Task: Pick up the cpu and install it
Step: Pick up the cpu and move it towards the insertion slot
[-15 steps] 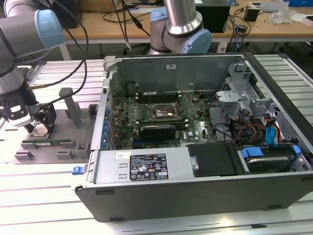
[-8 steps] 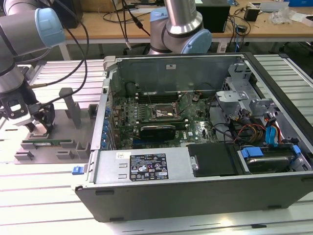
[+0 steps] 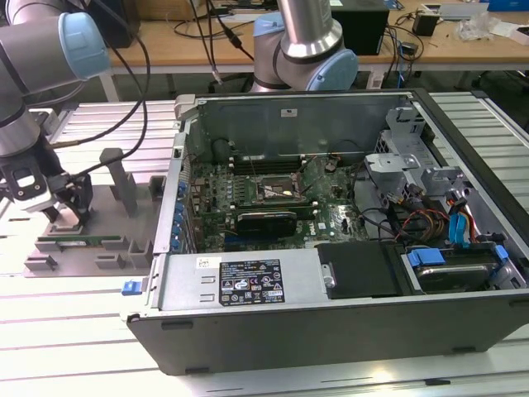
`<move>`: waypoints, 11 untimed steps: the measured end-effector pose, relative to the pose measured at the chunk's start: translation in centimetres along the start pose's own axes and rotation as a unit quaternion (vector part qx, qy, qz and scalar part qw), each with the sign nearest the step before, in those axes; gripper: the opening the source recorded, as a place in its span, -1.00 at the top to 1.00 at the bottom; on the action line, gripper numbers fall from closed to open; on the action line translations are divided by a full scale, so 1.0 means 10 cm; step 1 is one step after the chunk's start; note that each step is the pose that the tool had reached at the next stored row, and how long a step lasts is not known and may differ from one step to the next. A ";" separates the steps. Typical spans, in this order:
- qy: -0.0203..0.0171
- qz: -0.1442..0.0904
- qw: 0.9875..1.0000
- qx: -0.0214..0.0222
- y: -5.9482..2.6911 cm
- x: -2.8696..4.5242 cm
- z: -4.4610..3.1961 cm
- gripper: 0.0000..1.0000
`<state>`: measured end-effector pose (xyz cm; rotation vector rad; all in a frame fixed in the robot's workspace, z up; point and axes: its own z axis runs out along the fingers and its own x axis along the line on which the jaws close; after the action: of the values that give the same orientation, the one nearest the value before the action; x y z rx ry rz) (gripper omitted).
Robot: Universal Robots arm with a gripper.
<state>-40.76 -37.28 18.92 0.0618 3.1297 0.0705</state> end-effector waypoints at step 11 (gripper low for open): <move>0.000 0.000 1.000 0.000 -0.001 0.000 0.017 -0.11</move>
<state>-40.76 -37.28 18.74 0.0618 3.1297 0.0707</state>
